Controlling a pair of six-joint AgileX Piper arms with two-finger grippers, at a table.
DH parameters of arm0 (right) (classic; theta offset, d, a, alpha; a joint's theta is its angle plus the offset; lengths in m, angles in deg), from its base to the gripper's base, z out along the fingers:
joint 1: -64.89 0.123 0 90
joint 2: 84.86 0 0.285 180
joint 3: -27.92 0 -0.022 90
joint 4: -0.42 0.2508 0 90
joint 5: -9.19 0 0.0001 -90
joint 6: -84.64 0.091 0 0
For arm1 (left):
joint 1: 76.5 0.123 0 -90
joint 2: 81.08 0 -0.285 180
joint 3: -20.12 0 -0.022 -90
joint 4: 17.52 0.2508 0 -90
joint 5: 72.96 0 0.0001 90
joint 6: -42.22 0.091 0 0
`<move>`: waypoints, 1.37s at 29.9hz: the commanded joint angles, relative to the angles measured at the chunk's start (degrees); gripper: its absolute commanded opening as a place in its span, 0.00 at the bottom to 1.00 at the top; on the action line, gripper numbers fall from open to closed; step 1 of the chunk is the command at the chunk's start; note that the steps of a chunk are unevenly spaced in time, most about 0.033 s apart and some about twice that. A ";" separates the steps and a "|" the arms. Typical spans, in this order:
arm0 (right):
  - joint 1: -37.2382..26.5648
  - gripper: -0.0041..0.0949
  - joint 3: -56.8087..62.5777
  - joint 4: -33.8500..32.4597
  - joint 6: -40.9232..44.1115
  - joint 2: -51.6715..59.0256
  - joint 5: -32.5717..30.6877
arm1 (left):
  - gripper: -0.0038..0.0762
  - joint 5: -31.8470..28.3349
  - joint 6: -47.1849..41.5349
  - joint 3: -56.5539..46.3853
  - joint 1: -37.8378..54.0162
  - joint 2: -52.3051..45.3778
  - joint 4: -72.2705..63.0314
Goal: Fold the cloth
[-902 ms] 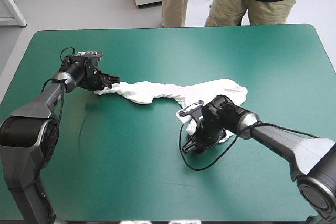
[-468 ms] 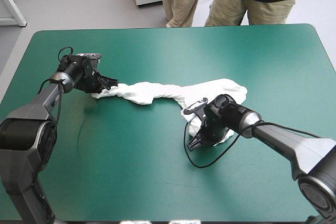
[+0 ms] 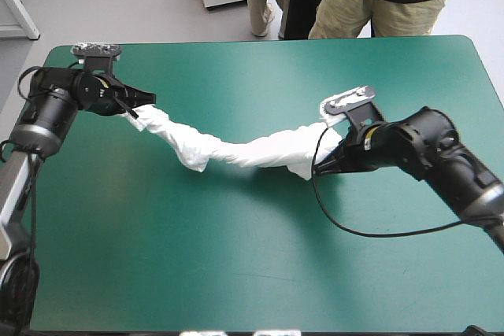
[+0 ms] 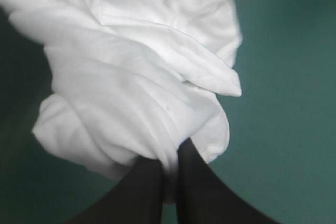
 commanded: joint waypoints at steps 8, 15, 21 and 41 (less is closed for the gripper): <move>-0.62 0.02 -25.95 -2.89 -3.93 6.26 -3.20 | 0.04 -2.18 11.32 9.06 -0.05 -20.33 -12.89; -0.62 0.02 -43.69 -1.52 -7.47 6.03 -3.36 | 0.04 -2.18 12.32 24.80 -0.05 -26.82 -13.58; -0.62 0.02 -52.89 1.89 -9.96 6.03 -3.50 | 0.04 -2.18 12.32 36.23 -2.59 -28.59 -12.73; -0.62 0.02 -6.64 -8.44 6.93 15.65 -2.85 | 0.04 10.68 -9.35 -2.91 -19.39 -32.46 18.20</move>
